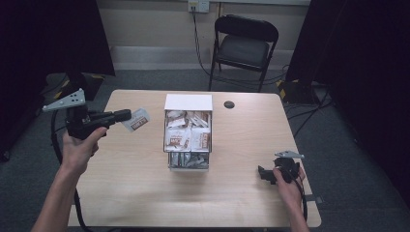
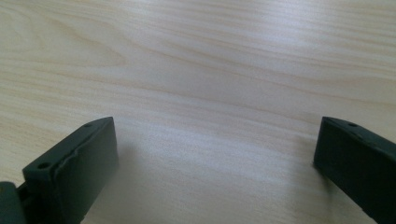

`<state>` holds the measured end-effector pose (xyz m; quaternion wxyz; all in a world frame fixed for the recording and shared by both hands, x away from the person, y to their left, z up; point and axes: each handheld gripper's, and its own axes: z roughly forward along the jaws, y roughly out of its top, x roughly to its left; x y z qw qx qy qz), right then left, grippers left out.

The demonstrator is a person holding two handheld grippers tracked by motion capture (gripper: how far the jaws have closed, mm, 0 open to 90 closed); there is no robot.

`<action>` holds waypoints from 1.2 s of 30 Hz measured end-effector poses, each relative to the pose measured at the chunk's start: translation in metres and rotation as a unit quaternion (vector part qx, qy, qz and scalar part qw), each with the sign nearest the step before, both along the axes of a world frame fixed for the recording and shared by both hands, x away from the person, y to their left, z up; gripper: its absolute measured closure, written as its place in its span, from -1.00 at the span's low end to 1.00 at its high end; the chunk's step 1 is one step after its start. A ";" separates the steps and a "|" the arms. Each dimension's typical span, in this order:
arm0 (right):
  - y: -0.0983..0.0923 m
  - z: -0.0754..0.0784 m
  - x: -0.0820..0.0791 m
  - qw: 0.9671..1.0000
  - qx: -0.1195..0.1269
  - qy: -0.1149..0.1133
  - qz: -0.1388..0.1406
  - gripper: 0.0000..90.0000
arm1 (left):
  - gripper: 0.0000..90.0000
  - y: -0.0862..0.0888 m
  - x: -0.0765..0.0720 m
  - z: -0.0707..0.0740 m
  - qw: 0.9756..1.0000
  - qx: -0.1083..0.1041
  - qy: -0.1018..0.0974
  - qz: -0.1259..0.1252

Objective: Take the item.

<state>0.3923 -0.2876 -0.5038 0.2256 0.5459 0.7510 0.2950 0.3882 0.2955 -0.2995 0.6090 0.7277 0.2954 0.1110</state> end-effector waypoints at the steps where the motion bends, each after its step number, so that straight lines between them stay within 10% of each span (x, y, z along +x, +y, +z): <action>1: 0.000 0.000 0.000 1.000 0.000 0.000 0.000 -1.00 | 1.00 0.000 0.001 -0.002 1.000 0.001 0.001 0.000; 36: 0.000 0.000 0.000 1.000 0.000 0.000 0.001 -1.00 | 1.00 -0.025 0.033 -0.079 0.993 0.092 0.079 0.005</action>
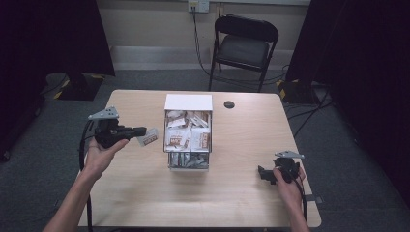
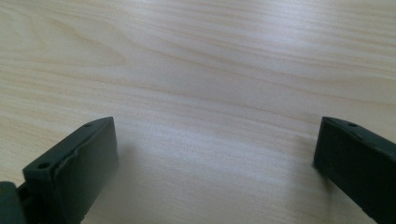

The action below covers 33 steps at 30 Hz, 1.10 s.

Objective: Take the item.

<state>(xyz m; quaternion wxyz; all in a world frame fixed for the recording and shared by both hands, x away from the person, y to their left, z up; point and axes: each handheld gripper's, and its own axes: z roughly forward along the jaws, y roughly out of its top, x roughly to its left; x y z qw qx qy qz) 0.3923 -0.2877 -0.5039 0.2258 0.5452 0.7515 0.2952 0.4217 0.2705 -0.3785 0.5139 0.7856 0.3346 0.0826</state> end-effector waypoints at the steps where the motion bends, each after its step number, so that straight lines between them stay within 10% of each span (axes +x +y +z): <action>1: 0.000 0.000 0.000 1.000 0.000 0.000 0.000 -1.00 | 1.00 -0.001 0.001 -0.001 1.000 0.004 0.001 -0.001; 33: 0.000 0.000 0.000 1.000 0.000 0.000 0.000 -1.00 | 1.00 -0.025 0.013 -0.051 0.998 0.053 0.044 -0.009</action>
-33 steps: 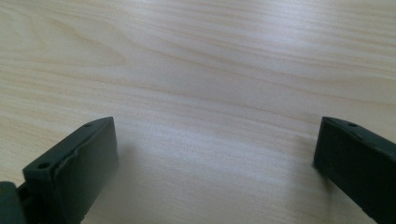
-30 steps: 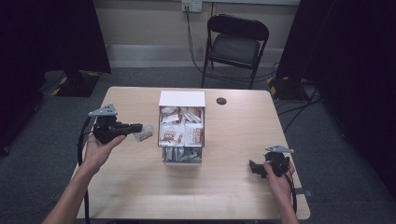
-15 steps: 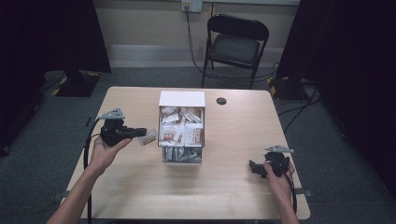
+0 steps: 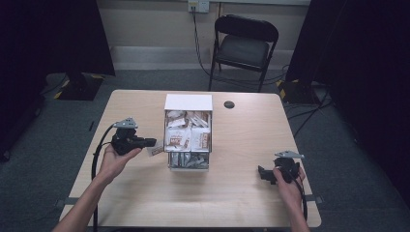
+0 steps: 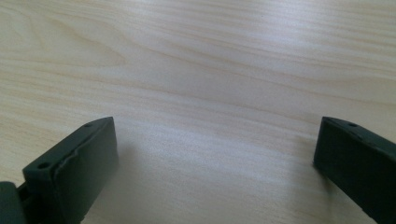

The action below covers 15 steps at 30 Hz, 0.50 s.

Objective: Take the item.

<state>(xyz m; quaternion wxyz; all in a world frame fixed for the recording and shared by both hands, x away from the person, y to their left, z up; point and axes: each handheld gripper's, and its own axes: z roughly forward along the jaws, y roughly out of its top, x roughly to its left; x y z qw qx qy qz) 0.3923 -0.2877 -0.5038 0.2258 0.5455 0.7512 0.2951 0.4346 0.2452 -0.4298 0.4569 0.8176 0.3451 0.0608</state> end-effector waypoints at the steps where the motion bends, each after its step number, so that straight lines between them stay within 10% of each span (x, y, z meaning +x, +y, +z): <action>1: 0.000 0.000 0.000 1.000 0.000 0.000 0.000 -1.00 | 1.00 -0.001 0.000 -0.002 1.000 0.002 0.003 -0.002; 15: 0.000 0.000 0.000 1.000 0.000 0.000 0.000 -1.00 | 1.00 -0.006 0.004 -0.021 1.000 0.017 0.023 0.005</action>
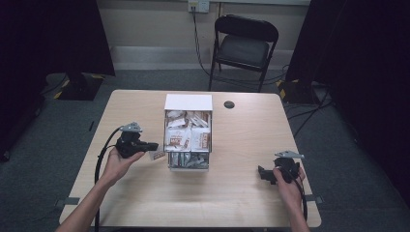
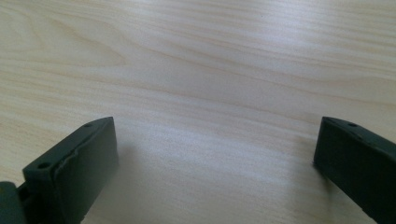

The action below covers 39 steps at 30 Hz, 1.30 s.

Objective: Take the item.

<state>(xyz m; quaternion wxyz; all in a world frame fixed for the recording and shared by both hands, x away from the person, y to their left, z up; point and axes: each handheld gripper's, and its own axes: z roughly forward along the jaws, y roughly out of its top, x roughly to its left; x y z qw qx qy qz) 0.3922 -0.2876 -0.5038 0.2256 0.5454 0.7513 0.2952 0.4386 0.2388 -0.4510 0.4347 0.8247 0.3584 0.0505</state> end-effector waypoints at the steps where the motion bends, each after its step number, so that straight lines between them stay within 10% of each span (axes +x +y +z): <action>1: 0.000 0.000 0.000 1.000 0.000 0.000 0.000 -1.00 | 1.00 0.000 0.000 -0.001 1.000 0.001 0.002 -0.001; 19: 0.000 0.000 0.000 1.000 0.000 0.000 0.000 -1.00 | 1.00 0.004 0.007 -0.025 0.999 0.003 0.035 0.020; 39: 0.000 0.000 0.000 1.000 0.000 0.000 0.000 -1.00 | 0.68 0.004 0.010 -0.029 0.998 0.020 0.029 0.045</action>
